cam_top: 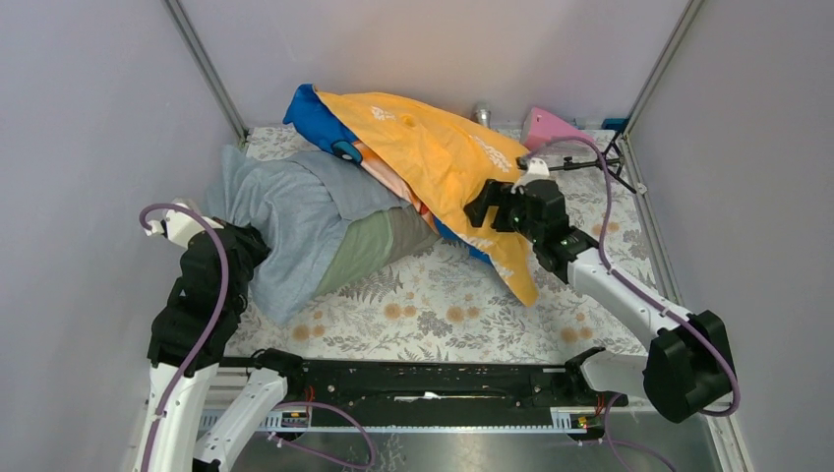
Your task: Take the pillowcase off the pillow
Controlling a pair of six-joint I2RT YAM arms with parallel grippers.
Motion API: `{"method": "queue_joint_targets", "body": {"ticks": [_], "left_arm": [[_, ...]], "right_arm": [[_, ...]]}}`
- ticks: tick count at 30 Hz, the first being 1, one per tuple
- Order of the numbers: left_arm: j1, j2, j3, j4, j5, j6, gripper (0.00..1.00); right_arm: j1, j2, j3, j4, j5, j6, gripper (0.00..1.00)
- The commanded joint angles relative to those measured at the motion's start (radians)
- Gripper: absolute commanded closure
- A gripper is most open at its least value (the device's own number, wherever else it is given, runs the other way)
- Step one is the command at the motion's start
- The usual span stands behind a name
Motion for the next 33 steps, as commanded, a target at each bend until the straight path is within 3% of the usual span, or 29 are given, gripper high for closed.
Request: {"method": "queue_joint_targets", "body": {"ticks": [1, 9, 16, 20, 23, 25, 28, 33], "left_arm": [[0.003, -0.008, 0.002, 0.151, 0.009, 0.012, 1.00], [0.003, 0.004, -0.006, 0.155, 0.019, 0.018, 1.00], [0.003, 0.002, 0.019, 0.152, 0.010, 0.036, 1.00], [0.003, -0.023, 0.085, 0.115, -0.101, 0.059, 1.00], [0.003, -0.077, 0.171, 0.132, -0.238, 0.125, 1.00], [0.003, -0.106, 0.232, 0.144, -0.285, 0.162, 1.00], [0.003, -0.145, 0.298, 0.166, -0.313, 0.172, 1.00], [-0.001, -0.190, 0.392, 0.235, -0.267, 0.205, 1.00]], "right_arm": [[0.111, 0.033, 0.174, -0.048, 0.031, -0.246, 0.01], [0.147, 0.195, 0.348, -0.155, -0.012, -0.331, 0.01], [0.149, 0.350, 0.449, -0.235, 0.047, -0.360, 0.01], [0.136, 0.463, 0.541, -0.260, 0.220, -0.366, 0.01], [0.025, 0.576, 0.705, -0.336, 0.256, -0.313, 0.01], [-0.075, 0.651, 0.821, -0.366, 0.183, -0.229, 0.03], [-0.150, 0.779, 1.051, -0.419, 0.226, -0.216, 0.01], [-0.157, 1.111, 1.644, -0.729, 0.361, -0.275, 0.00]]}}
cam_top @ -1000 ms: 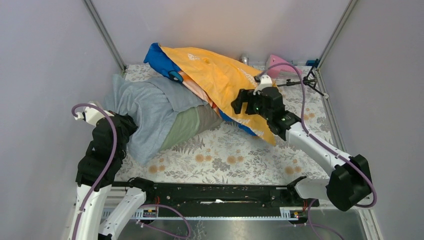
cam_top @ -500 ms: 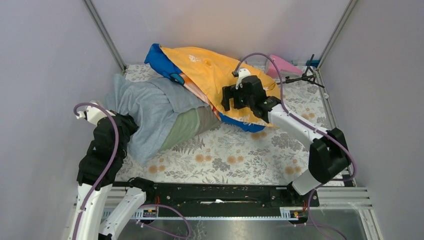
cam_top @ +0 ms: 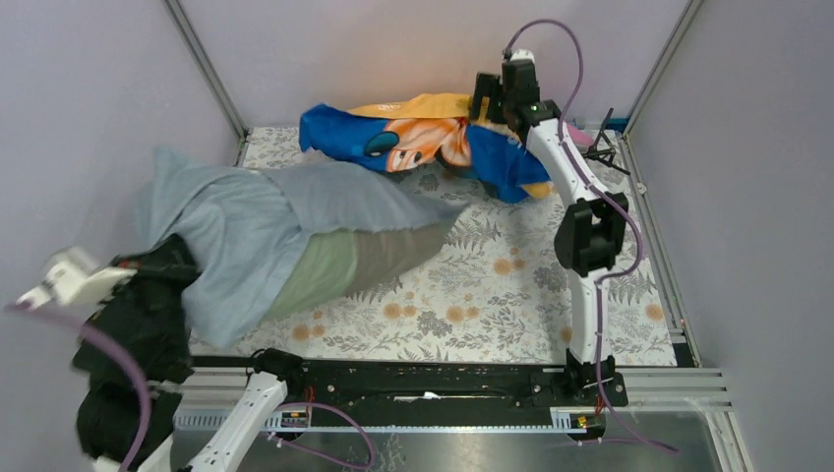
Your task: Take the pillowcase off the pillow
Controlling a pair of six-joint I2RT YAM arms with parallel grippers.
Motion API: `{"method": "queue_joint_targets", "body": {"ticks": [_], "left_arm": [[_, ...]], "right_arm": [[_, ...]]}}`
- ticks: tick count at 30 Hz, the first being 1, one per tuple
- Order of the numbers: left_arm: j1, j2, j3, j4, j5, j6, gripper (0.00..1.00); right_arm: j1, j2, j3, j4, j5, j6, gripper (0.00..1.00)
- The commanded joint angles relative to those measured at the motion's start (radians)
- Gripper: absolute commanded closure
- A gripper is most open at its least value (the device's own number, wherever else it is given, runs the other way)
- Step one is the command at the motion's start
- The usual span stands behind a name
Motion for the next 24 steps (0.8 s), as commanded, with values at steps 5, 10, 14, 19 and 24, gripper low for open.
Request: {"method": "queue_joint_targets", "body": {"ticks": [5, 10, 14, 19, 24], "left_arm": [[-0.038, -0.028, 0.252, 0.300, 0.142, 0.091, 1.00], [-0.048, 0.017, 0.246, 0.407, 0.432, 0.096, 1.00], [-0.048, 0.061, 0.222, 0.480, 0.611, 0.076, 1.00], [-0.047, 0.095, 0.162, 0.530, 0.690, 0.035, 1.00], [-0.047, 0.078, 0.073, 0.613, 0.708, 0.000, 1.00]], "right_arm": [[-0.023, 0.307, 0.669, -0.356, 0.193, -0.086, 0.00], [-0.023, 0.096, 0.444, -0.233, 0.075, -0.092, 0.00], [-0.021, -0.076, 0.339, -0.173, -0.049, -0.111, 0.00], [-0.019, -0.255, 0.274, -0.222, -0.209, -0.117, 0.01], [0.052, -0.432, -0.040, -0.177, -0.334, -0.072, 0.01]]}}
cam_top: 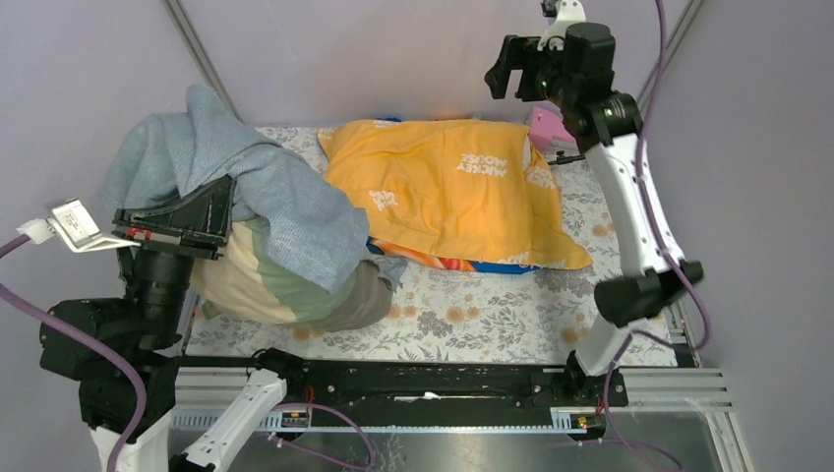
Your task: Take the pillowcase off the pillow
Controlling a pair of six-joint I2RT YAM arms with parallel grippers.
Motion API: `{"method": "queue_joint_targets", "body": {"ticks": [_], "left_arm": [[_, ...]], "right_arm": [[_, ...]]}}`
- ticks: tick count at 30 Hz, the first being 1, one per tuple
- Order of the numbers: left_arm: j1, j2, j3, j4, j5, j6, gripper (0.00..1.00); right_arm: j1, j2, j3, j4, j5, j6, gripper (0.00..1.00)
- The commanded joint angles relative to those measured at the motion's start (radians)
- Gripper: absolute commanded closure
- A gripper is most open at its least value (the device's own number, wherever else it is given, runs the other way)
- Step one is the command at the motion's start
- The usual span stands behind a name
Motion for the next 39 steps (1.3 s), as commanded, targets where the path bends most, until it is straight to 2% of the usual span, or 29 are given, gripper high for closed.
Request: {"method": "queue_joint_targets", "body": {"ticks": [1, 4, 7, 10, 13, 17, 21, 31, 33, 34, 37, 38, 39], "left_arm": [[-0.003, -0.014, -0.033, 0.178, 0.094, -0.045, 1.00], [-0.003, -0.011, -0.037, 0.179, 0.080, -0.043, 1.00], [-0.003, -0.019, -0.050, 0.167, 0.001, -0.041, 1.00], [-0.003, -0.027, -0.055, 0.150, -0.053, -0.034, 1.00], [-0.003, -0.024, -0.061, 0.133, -0.063, -0.037, 1.00], [-0.003, -0.028, -0.076, 0.135, -0.071, -0.054, 1.00], [-0.003, -0.031, -0.071, 0.133, -0.073, -0.058, 1.00], [-0.003, -0.030, -0.037, 0.100, -0.088, -0.049, 1.00], [-0.003, -0.028, -0.036, 0.096, -0.090, -0.046, 1.00], [-0.003, -0.028, -0.037, 0.093, -0.091, -0.046, 1.00], [-0.003, -0.028, -0.046, 0.089, -0.092, -0.044, 1.00], [-0.003, -0.029, -0.048, 0.088, -0.094, -0.044, 1.00], [-0.003, -0.029, -0.049, 0.086, -0.095, -0.045, 1.00]], "right_arm": [[0.092, -0.170, -0.302, 0.103, -0.137, 0.035, 0.00], [0.153, -0.321, -0.642, 0.313, -0.153, 0.112, 0.00], [0.211, -0.445, -0.979, 0.580, -0.281, 0.188, 0.00], [0.320, -0.573, -1.264, 0.870, -0.415, 0.056, 0.00], [0.450, -0.661, -1.445, 1.012, -0.335, -0.105, 0.00], [0.505, -0.601, -1.536, 1.180, -0.390, -0.125, 0.00], [0.570, -0.475, -1.535, 1.283, -0.373, -0.129, 0.00], [0.744, -0.204, -1.331, 1.323, -0.335, -0.224, 0.02], [0.766, -0.176, -1.288, 1.291, -0.338, -0.227, 0.13], [0.775, -0.167, -1.272, 1.276, -0.333, -0.227, 0.24], [0.779, -0.199, -1.256, 1.196, -0.281, -0.196, 0.79], [0.779, -0.233, -1.282, 1.188, -0.244, -0.199, 0.87], [0.779, -0.281, -1.317, 1.197, -0.190, -0.206, 0.90]]}}
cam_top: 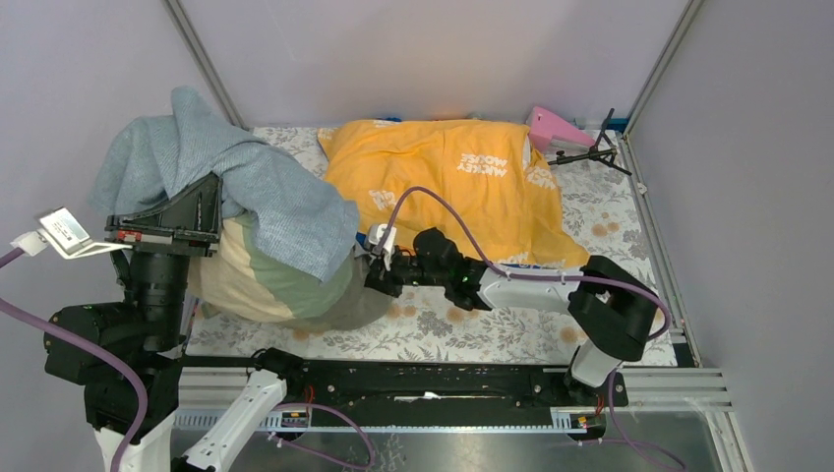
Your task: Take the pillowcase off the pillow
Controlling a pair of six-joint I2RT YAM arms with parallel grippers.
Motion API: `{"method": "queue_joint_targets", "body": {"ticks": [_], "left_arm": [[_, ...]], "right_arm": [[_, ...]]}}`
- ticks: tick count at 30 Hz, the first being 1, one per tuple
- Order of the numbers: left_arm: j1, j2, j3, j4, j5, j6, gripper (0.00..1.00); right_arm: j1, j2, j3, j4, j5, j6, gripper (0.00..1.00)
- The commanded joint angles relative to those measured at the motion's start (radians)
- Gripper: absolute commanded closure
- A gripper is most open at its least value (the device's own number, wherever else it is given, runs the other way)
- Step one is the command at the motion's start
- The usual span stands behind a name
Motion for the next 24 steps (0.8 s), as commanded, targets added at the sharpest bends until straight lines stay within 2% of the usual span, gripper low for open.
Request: {"method": "queue_joint_targets", "body": {"ticks": [1, 3, 4, 7, 11, 13, 15, 19, 21, 24], "left_arm": [[-0.003, -0.002, 0.016, 0.020, -0.005, 0.006, 1.00], [-0.003, 0.000, 0.018, 0.020, -0.014, 0.013, 1.00], [-0.003, 0.002, 0.023, 0.023, -0.023, 0.012, 1.00], [-0.003, 0.016, 0.032, 0.038, -0.075, -0.002, 1.00], [-0.003, 0.041, 0.020, 0.077, -0.143, -0.044, 1.00], [-0.003, 0.061, 0.011, 0.095, -0.160, -0.066, 1.00], [-0.003, 0.094, -0.008, 0.102, -0.180, -0.085, 1.00], [-0.003, 0.190, -0.029, -0.043, -0.230, -0.136, 1.00], [-0.003, 0.262, -0.030, -0.168, -0.168, -0.159, 1.00], [-0.003, 0.321, -0.136, -0.184, 0.037, -0.143, 1.00]], "right_arm": [[0.010, -0.168, -0.054, 0.019, 0.188, -0.009, 0.92], [0.003, -0.321, -0.110, 0.008, 0.294, -0.021, 0.98], [-0.007, -0.372, -0.098, -0.056, 0.330, -0.028, 1.00], [-0.057, -0.488, 0.024, -0.296, 0.459, -0.027, 1.00], [-0.147, -0.636, 0.110, -0.364, 0.660, 0.053, 1.00], [-0.179, -0.690, 0.147, -0.367, 0.779, 0.097, 1.00], [-0.185, -0.714, 0.218, -0.389, 0.930, 0.071, 1.00], [-0.186, -0.705, 0.315, -0.461, 1.083, -0.049, 1.00], [-0.185, -0.695, 0.327, -0.521, 1.121, -0.071, 1.00], [-0.186, -0.676, 0.312, -0.683, 1.082, -0.030, 1.00]]}}
